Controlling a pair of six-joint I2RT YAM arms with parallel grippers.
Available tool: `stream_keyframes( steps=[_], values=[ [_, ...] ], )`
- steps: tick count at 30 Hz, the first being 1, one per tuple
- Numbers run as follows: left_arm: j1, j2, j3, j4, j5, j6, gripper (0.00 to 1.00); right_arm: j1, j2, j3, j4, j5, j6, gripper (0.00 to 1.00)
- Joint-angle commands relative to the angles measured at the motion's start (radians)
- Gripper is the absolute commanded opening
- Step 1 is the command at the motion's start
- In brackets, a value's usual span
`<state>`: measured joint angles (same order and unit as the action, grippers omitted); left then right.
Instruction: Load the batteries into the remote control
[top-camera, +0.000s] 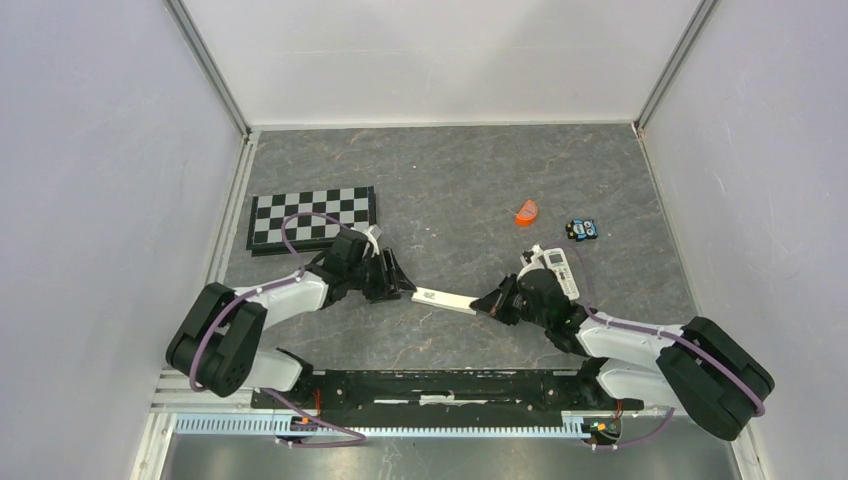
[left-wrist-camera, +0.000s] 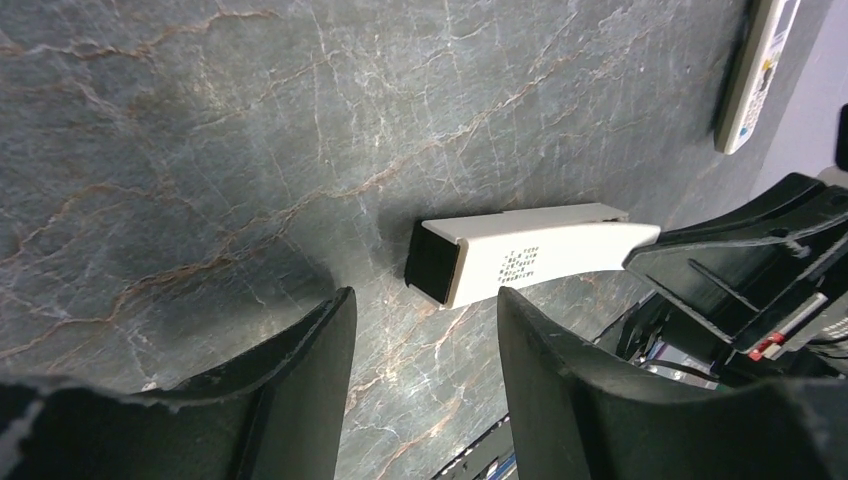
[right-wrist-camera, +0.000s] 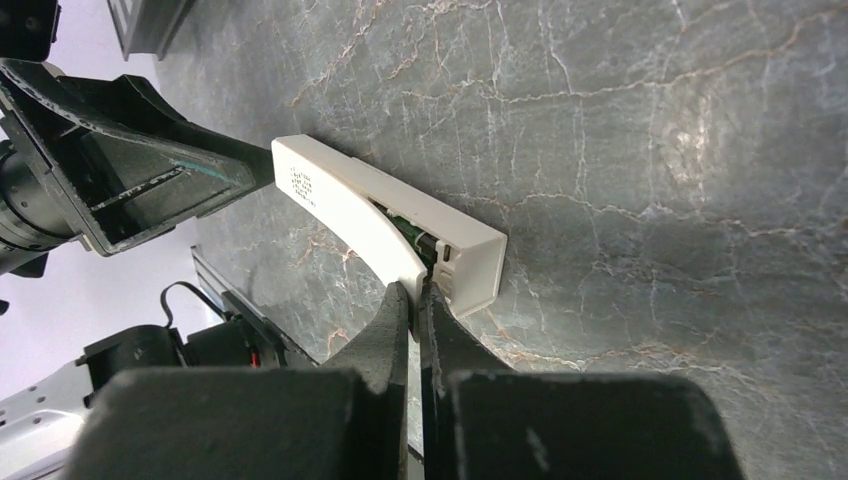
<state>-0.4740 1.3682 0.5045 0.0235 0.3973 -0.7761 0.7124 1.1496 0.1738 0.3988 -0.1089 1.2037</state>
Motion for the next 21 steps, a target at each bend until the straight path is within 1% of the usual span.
stream_keyframes(
  steps=[1, 12, 16, 21],
  values=[
    [-0.017, 0.035, 0.028, 0.030, 0.037, 0.020, 0.61, -0.013, 0.020, 0.061, -0.213, 0.057, -0.098, 0.00],
    [-0.048, 0.083, 0.053, 0.009, 0.020, 0.030, 0.59, -0.020, 0.001, 0.052, -0.267, 0.072, -0.117, 0.00],
    [-0.058, 0.096, 0.066, -0.030, -0.021, 0.047, 0.57, -0.023, -0.010, 0.058, -0.280, 0.080, -0.125, 0.00],
    [-0.076, 0.114, 0.091, -0.108, -0.110, 0.059, 0.53, -0.024, -0.016, 0.067, -0.284, 0.078, -0.139, 0.00]
  ],
)
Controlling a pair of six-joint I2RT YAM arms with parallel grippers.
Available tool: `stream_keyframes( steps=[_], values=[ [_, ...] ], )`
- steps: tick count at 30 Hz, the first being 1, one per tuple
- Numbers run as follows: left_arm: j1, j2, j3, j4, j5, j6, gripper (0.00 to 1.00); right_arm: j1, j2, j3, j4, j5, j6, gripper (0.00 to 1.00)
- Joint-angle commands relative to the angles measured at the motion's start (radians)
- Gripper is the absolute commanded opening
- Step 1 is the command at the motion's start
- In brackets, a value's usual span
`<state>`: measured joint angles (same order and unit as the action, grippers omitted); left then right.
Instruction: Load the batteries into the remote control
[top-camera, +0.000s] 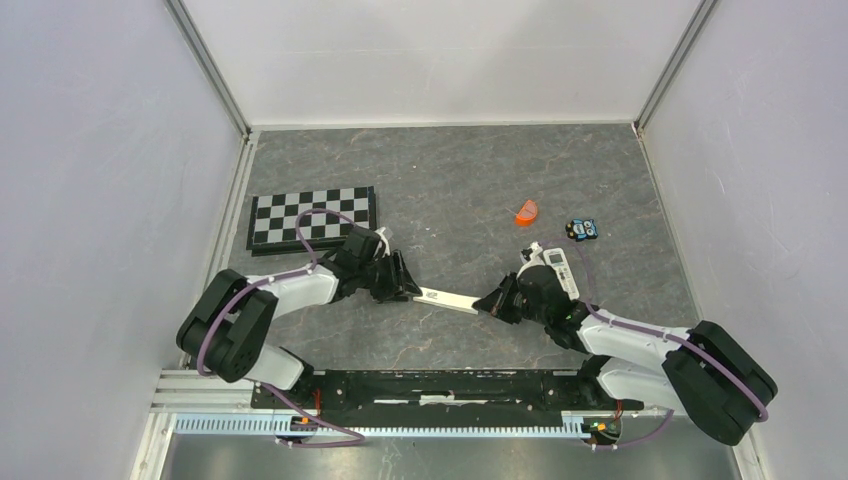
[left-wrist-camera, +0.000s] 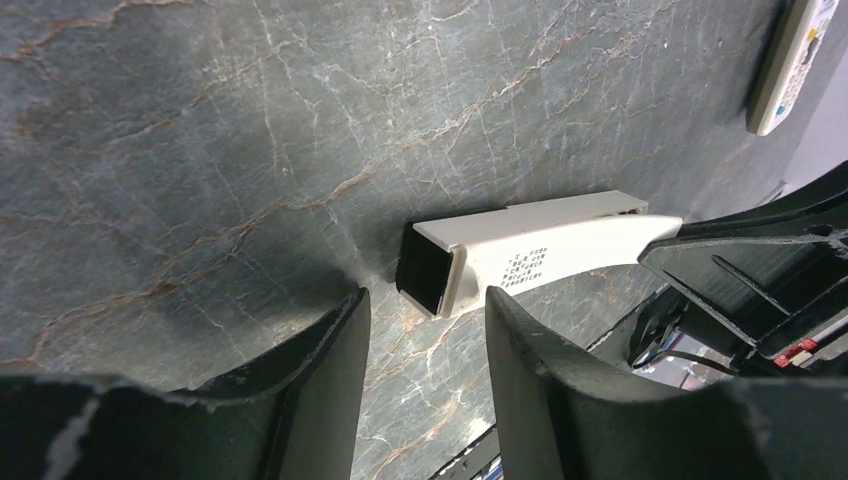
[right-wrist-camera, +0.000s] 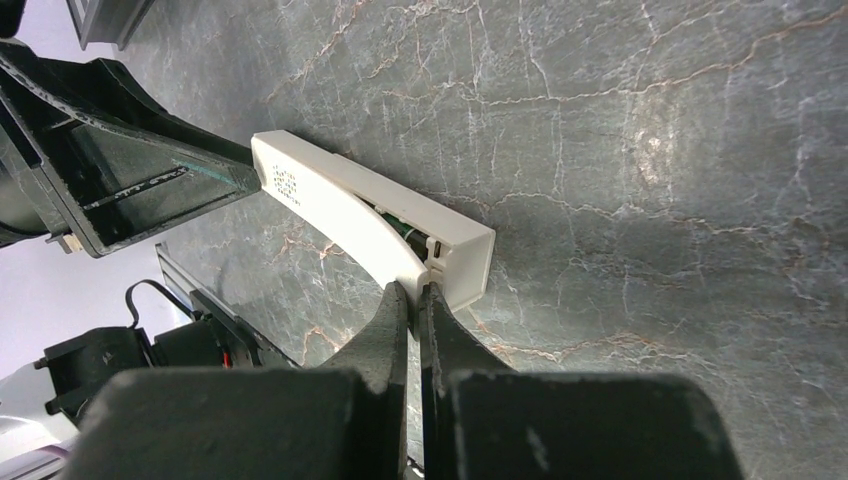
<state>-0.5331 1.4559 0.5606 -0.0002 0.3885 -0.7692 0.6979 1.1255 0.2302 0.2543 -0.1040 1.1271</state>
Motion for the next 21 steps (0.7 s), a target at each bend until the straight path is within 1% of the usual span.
stream_keyframes(
  steps=[1, 8, 11, 12, 14, 16, 19, 21],
  values=[
    [-0.023, 0.032, 0.040, -0.092, -0.113, 0.056, 0.53, -0.011, 0.008, 0.012, -0.138, 0.071, -0.063, 0.00],
    [-0.072, 0.069, 0.055, -0.129, -0.198, 0.068, 0.46, -0.011, 0.010, 0.010, -0.130, 0.060, -0.069, 0.00],
    [-0.095, 0.080, 0.060, -0.160, -0.244, 0.074, 0.45, -0.012, -0.001, 0.013, -0.134, 0.056, -0.070, 0.01],
    [-0.099, 0.084, 0.060, -0.165, -0.255, 0.079, 0.46, -0.015, -0.005, 0.012, -0.135, 0.050, -0.070, 0.04],
    [-0.106, 0.094, 0.056, -0.166, -0.267, 0.084, 0.46, -0.020, -0.016, 0.015, -0.127, 0.030, -0.073, 0.22],
    [-0.108, 0.116, 0.058, -0.177, -0.267, 0.093, 0.45, -0.028, -0.025, 0.027, -0.141, 0.014, -0.085, 0.34],
    [-0.108, 0.134, 0.056, -0.181, -0.276, 0.100, 0.46, -0.038, -0.052, 0.043, -0.182, 0.006, -0.109, 0.44],
    [-0.109, 0.136, 0.052, -0.182, -0.280, 0.100, 0.46, -0.046, -0.078, 0.052, -0.217, 0.008, -0.123, 0.46]
  ],
)
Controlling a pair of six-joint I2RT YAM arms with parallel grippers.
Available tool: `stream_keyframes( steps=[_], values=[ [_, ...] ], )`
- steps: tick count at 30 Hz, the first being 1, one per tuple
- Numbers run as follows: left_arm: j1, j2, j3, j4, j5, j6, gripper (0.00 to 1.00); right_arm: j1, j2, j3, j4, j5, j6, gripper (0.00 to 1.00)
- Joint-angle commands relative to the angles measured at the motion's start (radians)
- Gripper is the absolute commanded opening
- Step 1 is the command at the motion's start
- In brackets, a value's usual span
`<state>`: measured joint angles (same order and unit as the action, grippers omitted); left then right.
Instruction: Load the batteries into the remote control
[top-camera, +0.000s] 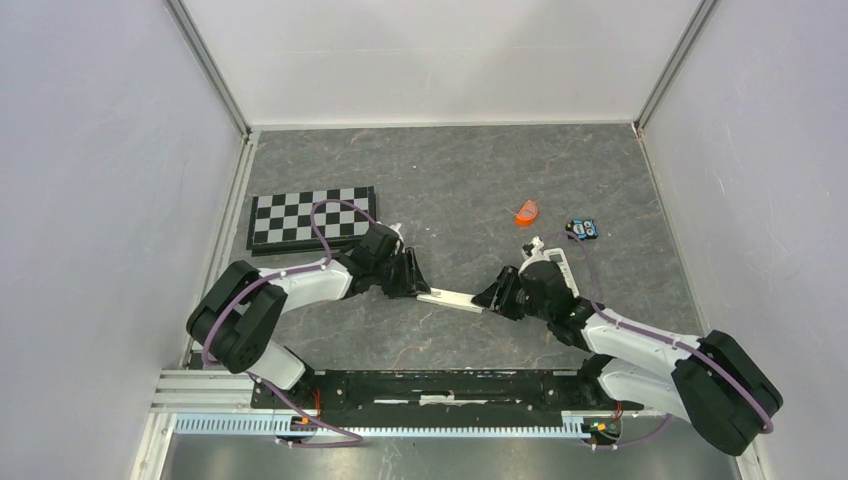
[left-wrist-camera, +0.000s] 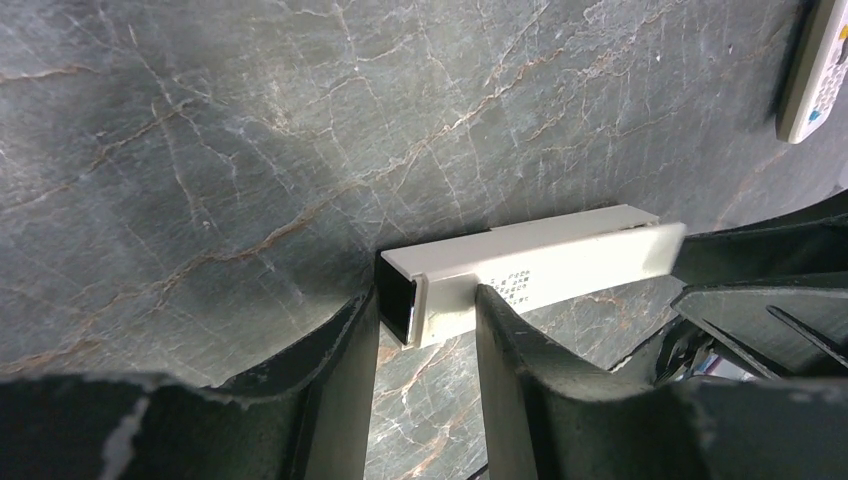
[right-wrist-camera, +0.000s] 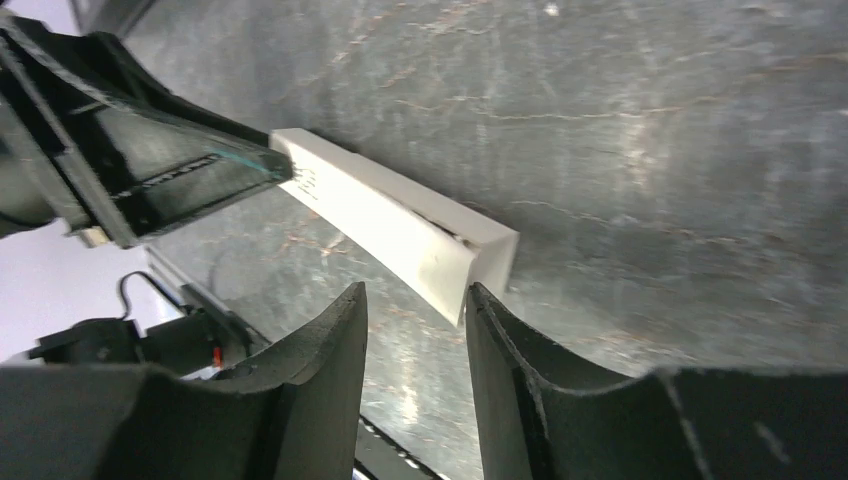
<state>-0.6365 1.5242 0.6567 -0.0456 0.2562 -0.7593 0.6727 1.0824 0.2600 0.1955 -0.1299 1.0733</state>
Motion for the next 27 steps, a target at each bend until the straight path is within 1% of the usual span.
stream_keyframes(
  steps=[1, 5, 8, 15, 16, 20, 27],
  values=[
    [-0.005, 0.068, -0.045, -0.137, -0.150, 0.091, 0.45, -0.026, -0.049, 0.027, -0.177, 0.038, -0.078, 0.46],
    [-0.006, 0.074, -0.044, -0.136, -0.153, 0.096, 0.46, -0.037, -0.067, 0.036, -0.244, 0.074, -0.112, 0.48],
    [-0.006, 0.080, -0.042, -0.137, -0.153, 0.100, 0.45, -0.039, -0.054, 0.037, -0.234, 0.088, -0.131, 0.48],
    [-0.006, 0.076, -0.042, -0.137, -0.152, 0.100, 0.45, -0.038, -0.023, 0.068, -0.203, 0.079, -0.153, 0.43],
    [-0.006, 0.075, -0.043, -0.137, -0.152, 0.100, 0.45, -0.038, -0.027, 0.068, -0.175, 0.078, -0.153, 0.43],
    [-0.006, 0.076, -0.042, -0.125, -0.143, 0.101, 0.45, -0.038, -0.019, 0.074, -0.149, 0.073, -0.159, 0.54],
    [-0.006, 0.080, -0.046, -0.115, -0.132, 0.097, 0.44, -0.019, 0.080, 0.102, -0.119, 0.058, -0.185, 0.61]
  ],
)
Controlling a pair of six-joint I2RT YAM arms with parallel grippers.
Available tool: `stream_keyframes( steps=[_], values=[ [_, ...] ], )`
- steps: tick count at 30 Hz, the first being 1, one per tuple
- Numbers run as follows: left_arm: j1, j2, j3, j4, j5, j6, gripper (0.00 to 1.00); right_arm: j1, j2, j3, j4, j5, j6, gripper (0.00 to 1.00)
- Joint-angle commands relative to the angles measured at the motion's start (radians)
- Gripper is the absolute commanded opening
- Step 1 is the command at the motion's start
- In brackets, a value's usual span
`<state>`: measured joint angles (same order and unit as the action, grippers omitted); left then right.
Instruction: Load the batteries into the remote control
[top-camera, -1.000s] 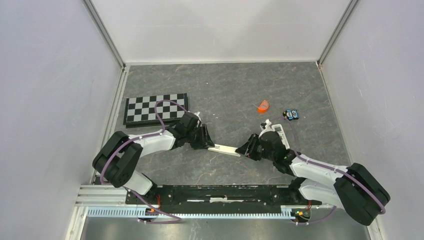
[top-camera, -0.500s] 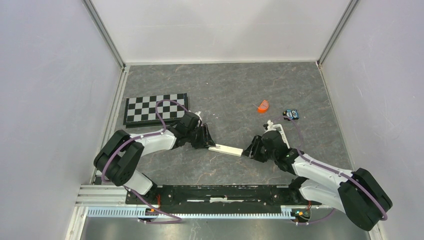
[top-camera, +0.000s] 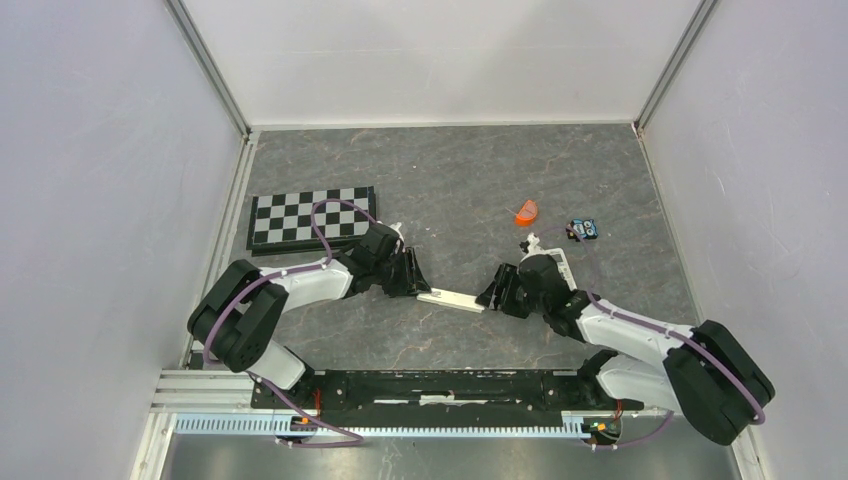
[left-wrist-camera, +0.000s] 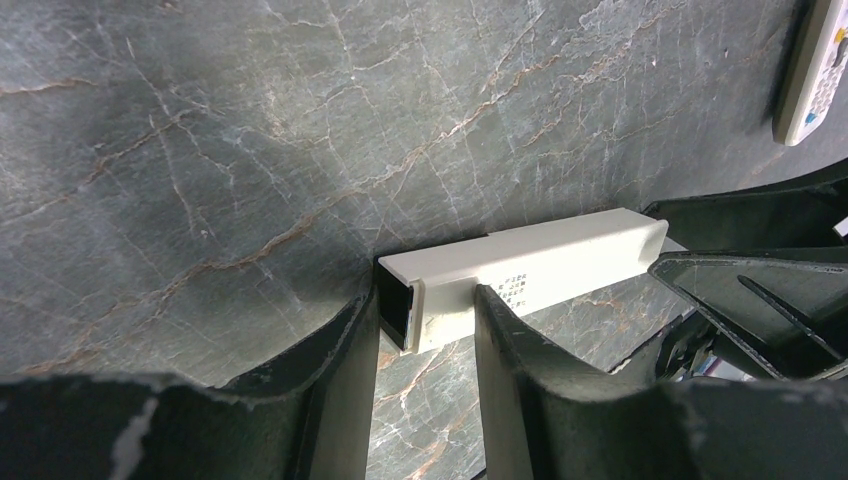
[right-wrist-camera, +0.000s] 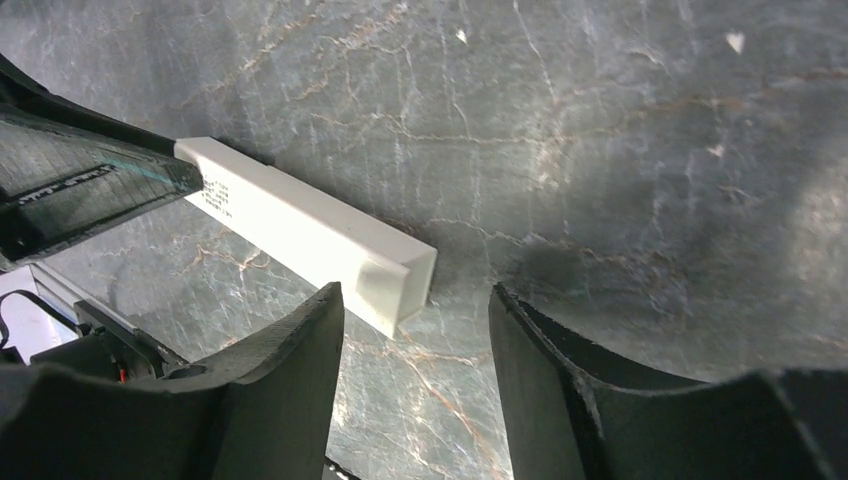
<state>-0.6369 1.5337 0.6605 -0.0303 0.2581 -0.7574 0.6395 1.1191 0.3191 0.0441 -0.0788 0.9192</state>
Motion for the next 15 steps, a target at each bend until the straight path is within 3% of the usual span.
stream_keyframes(
  steps=[1, 6, 15],
  values=[
    [-0.006, 0.071, -0.050, -0.126, -0.131, 0.096, 0.45, 0.023, 0.057, 0.049, 0.031, 0.013, -0.033, 0.62],
    [-0.007, 0.070, -0.055, -0.119, -0.126, 0.093, 0.44, 0.067, 0.108, 0.062, 0.030, 0.033, -0.027, 0.63],
    [-0.006, 0.069, -0.076, -0.097, -0.116, 0.090, 0.43, 0.097, 0.124, 0.028, -0.001, 0.073, -0.020, 0.32]
  ],
)
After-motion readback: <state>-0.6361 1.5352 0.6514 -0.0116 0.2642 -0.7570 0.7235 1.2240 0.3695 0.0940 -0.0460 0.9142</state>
